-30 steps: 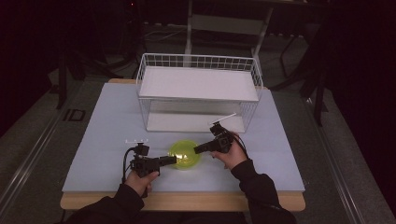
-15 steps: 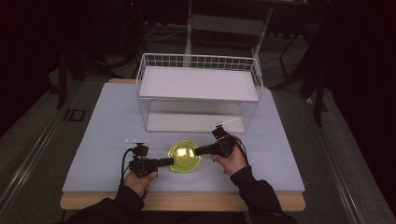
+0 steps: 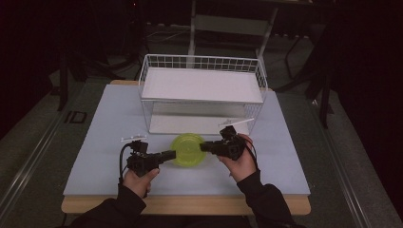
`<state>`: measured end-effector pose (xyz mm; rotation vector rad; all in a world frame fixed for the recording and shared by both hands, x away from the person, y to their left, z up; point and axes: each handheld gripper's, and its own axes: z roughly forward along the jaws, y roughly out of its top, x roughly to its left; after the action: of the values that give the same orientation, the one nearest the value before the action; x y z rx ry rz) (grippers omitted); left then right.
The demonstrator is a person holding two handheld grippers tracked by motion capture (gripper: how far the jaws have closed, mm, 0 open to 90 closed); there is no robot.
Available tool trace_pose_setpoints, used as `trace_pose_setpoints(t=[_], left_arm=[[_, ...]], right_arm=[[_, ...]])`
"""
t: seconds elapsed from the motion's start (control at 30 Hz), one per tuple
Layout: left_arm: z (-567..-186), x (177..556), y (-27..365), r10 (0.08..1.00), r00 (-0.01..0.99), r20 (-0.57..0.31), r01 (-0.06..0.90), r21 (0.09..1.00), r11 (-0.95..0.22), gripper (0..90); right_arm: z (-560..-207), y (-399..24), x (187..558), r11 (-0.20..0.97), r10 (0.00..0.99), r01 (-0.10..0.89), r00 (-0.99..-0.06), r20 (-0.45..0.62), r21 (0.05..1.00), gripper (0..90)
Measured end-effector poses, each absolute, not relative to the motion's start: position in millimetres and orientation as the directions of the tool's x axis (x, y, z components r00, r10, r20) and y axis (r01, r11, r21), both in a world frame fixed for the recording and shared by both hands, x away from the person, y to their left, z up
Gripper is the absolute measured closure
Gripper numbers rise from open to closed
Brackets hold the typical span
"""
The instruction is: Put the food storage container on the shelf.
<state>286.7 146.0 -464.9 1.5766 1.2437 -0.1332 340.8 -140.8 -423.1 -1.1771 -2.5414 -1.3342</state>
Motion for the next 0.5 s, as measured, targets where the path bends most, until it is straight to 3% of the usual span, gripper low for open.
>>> trace_pose_setpoints(t=[0.5], left_arm=[[-402, 305, 145, 0.595, 0.544, -0.592, 0.69, 0.719, 0.085, 82.0]], right_arm=[[-365, -150, 340, 0.277, 0.614, 0.582, -0.719, 0.325, 0.765, 80.6]])
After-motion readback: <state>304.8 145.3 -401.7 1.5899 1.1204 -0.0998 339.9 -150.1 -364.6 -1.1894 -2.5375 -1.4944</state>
